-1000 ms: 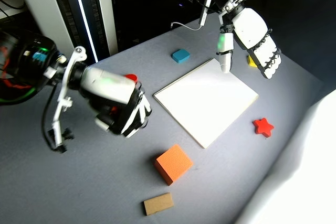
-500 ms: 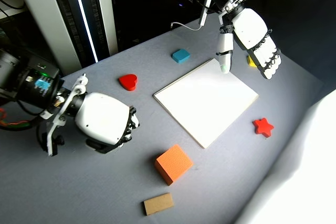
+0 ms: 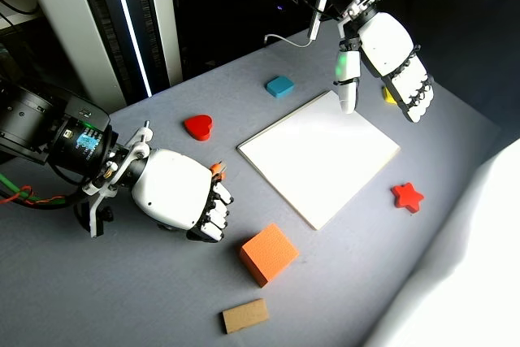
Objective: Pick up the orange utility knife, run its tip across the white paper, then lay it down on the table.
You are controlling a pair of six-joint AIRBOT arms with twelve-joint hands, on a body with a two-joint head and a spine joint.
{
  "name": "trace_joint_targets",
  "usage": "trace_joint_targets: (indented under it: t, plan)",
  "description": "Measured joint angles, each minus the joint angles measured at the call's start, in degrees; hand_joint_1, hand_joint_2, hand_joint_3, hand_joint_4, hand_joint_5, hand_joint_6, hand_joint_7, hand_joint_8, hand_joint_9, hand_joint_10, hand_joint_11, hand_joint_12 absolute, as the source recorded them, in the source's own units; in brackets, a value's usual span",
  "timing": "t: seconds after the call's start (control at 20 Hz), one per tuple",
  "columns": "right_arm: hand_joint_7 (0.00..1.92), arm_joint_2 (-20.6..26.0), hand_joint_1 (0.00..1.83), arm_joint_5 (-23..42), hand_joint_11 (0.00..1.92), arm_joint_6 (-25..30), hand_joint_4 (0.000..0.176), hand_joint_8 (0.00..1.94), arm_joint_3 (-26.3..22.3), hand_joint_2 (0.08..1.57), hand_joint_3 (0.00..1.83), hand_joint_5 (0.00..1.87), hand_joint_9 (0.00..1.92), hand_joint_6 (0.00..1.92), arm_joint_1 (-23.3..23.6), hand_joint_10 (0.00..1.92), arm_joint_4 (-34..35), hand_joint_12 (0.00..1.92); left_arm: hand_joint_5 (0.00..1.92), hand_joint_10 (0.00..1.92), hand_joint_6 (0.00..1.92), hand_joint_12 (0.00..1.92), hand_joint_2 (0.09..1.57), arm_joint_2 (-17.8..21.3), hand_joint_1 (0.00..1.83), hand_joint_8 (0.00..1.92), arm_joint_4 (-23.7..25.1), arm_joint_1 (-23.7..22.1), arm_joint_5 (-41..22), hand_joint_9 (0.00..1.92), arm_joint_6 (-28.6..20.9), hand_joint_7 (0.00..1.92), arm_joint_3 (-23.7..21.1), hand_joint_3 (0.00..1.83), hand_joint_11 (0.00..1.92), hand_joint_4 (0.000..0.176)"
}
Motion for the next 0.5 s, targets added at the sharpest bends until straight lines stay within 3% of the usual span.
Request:
trace_joint_targets:
  t: [0.05,0.1,0.15,0.2,0.25,0.3,0.35,0.5]
  plan:
    - [0.08,0.1,0.77,0.2,0.0,0.0,0.0,0.71,0.0,1.32,0.0,0.0,0.01,0.58,0.0,1.22,0.0,1.82,0.0,0.01,0.0,0.03,1.14,0.0,0.0,0.0,0.0,0.0,0.0,0.02,0.0,0.04,0.0,0.0,0.01,0.0]
    - [0.08,0.2,0.77,0.5,0.0,0.0,0.0,0.71,0.0,1.32,0.0,0.0,0.01,0.58,0.0,1.22,0.0,1.82,0.0,0.01,0.0,0.03,1.14,0.0,0.0,0.0,0.0,0.0,0.1,0.02,0.0,0.04,0.0,0.0,0.01,0.0]
    - [0.06,0.3,0.72,0.9,0.0,0.0,0.0,0.27,0.0,1.22,0.0,0.0,0.0,0.17,0.0,0.73,0.0,1.43,0.0,0.0,0.0,0.1,1.14,0.0,0.0,0.0,0.0,0.0,0.1,0.03,0.0,0.04,0.0,0.0,0.0,0.0]
    - [0.03,0.3,0.68,0.9,0.0,0.0,0.0,0.1,0.0,1.15,0.0,0.0,0.0,0.03,0.0,0.4,0.0,1.07,0.0,0.0,0.0,0.1,1.14,0.0,0.0,0.0,0.0,0.0,0.0,0.03,0.0,0.04,0.0,0.0,0.0,0.0]
    - [0.01,0.5,0.66,0.9,0.0,-0.1,0.0,0.03,-0.1,1.11,0.0,0.0,0.0,0.01,0.0,0.22,0.0,0.78,0.0,0.0,0.0,0.1,1.14,0.0,0.0,0.0,0.0,0.0,0.0,0.03,0.0,0.04,0.0,0.0,0.0,0.0]
    - [0.0,0.8,0.6,0.7,0.0,-0.3,0.0,0.01,-0.5,1.07,0.0,0.0,0.0,0.0,0.0,0.04,0.0,0.34,0.0,0.0,0.0,0.1,1.14,0.0,0.0,0.0,0.0,0.0,0.0,0.03,0.0,0.04,0.0,0.0,0.0,0.0]
    - [0.0,1.6,0.56,0.6,0.0,-0.9,0.0,0.0,-1.5,1.02,0.0,0.0,0.0,0.0,0.0,0.01,0.0,0.07,0.0,0.0,0.0,0.09,1.14,0.0,0.0,0.0,0.0,0.0,0.0,0.03,0.0,0.04,0.0,0.0,0.0,0.0]
    - [0.0,5.0,0.47,0.0,0.0,-2.4,0.0,0.0,-5.2,0.96,0.0,0.0,0.0,0.0,1.3,0.0,0.0,0.0,0.0,0.0,0.0,0.1,1.13,0.0,0.0,0.0,0.0,0.0,0.0,0.03,0.0,0.04,0.0,0.0,0.0,0.0]
